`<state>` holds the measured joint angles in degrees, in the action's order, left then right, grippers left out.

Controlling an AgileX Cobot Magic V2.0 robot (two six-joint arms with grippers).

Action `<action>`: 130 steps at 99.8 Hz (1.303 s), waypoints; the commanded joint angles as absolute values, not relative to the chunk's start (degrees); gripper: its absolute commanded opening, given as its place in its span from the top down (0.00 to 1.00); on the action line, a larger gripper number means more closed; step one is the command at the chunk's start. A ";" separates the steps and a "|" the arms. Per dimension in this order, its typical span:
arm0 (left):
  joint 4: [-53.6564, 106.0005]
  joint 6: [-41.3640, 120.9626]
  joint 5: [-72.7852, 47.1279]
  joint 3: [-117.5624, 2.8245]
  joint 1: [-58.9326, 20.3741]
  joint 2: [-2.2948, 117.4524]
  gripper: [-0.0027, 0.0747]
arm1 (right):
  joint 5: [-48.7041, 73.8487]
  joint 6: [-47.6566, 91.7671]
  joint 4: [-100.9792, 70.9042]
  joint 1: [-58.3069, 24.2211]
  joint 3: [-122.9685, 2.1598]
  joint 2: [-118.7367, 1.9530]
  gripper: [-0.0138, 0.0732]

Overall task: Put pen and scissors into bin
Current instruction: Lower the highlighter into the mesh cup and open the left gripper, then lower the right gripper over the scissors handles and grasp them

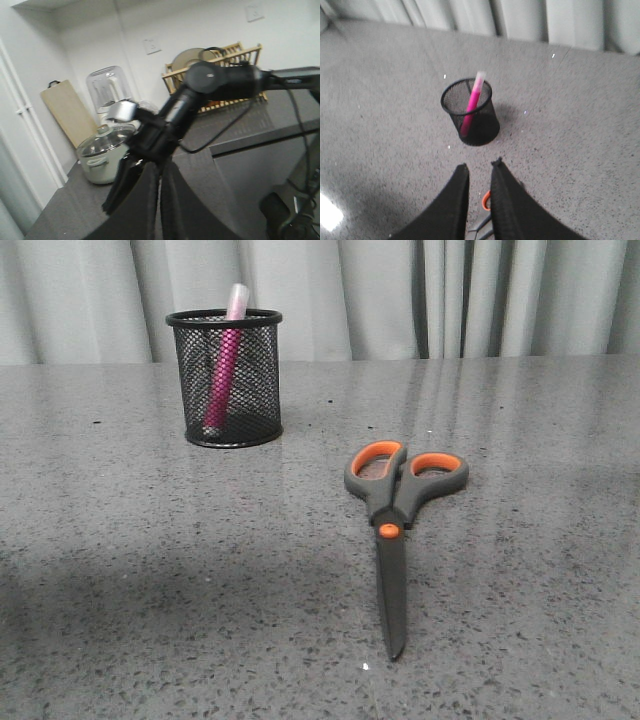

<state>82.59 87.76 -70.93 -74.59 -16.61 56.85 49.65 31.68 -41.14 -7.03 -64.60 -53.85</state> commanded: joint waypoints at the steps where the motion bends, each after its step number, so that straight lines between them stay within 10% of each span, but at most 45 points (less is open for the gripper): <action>1: 82.08 86.46 -68.17 -76.22 -19.71 54.14 0.99 | 44.53 32.41 -39.31 -10.20 -66.74 -55.72 0.76; 46: 72.94 78.66 -64.68 -76.22 -21.38 51.46 0.99 | 58.05 1.80 20.92 -35.51 -84.27 -73.03 0.76; 90: 72.83 77.18 -64.42 -68.00 -21.38 38.76 0.99 | 63.12 -21.46 9.50 -40.28 -87.21 -87.46 0.39; 130: 73.39 77.18 -60.27 -60.08 -23.49 28.94 0.99 | 64.09 -30.72 6.75 -40.28 -79.71 -89.45 0.38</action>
<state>69.60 77.91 -63.73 -59.82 -21.93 28.81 66.49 -28.95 7.61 -40.23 -80.94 -91.42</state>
